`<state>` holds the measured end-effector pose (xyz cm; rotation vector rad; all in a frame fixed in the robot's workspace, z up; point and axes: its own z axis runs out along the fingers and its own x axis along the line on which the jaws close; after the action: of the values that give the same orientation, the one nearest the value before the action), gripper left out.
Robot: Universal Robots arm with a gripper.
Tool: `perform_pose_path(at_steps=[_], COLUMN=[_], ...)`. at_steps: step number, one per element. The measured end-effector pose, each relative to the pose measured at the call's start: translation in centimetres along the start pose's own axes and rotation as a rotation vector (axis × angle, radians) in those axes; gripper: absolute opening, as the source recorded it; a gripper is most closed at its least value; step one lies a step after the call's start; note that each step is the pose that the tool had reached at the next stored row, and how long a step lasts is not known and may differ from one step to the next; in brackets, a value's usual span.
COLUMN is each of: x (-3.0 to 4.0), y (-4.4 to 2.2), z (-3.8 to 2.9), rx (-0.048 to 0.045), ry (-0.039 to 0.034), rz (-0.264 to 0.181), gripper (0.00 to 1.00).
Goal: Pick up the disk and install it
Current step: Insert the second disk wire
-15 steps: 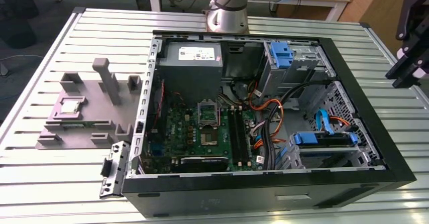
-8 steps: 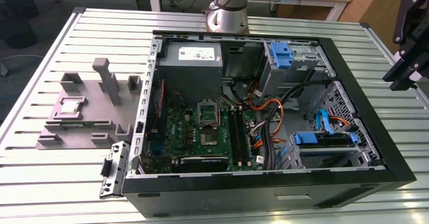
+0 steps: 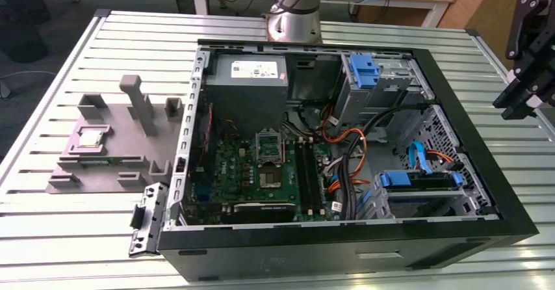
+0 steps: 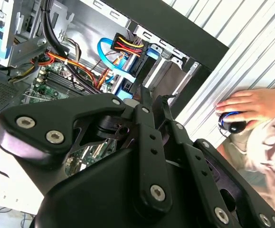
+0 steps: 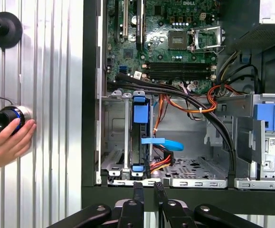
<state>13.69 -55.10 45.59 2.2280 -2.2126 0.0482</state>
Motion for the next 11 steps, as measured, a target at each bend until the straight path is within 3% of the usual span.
perform_pose_path(at_steps=[11], x=[-0.03], y=[0.02], z=[0.99], rx=[0.0000], ry=[-0.0025], rz=[0.000], gripper=[0.24])
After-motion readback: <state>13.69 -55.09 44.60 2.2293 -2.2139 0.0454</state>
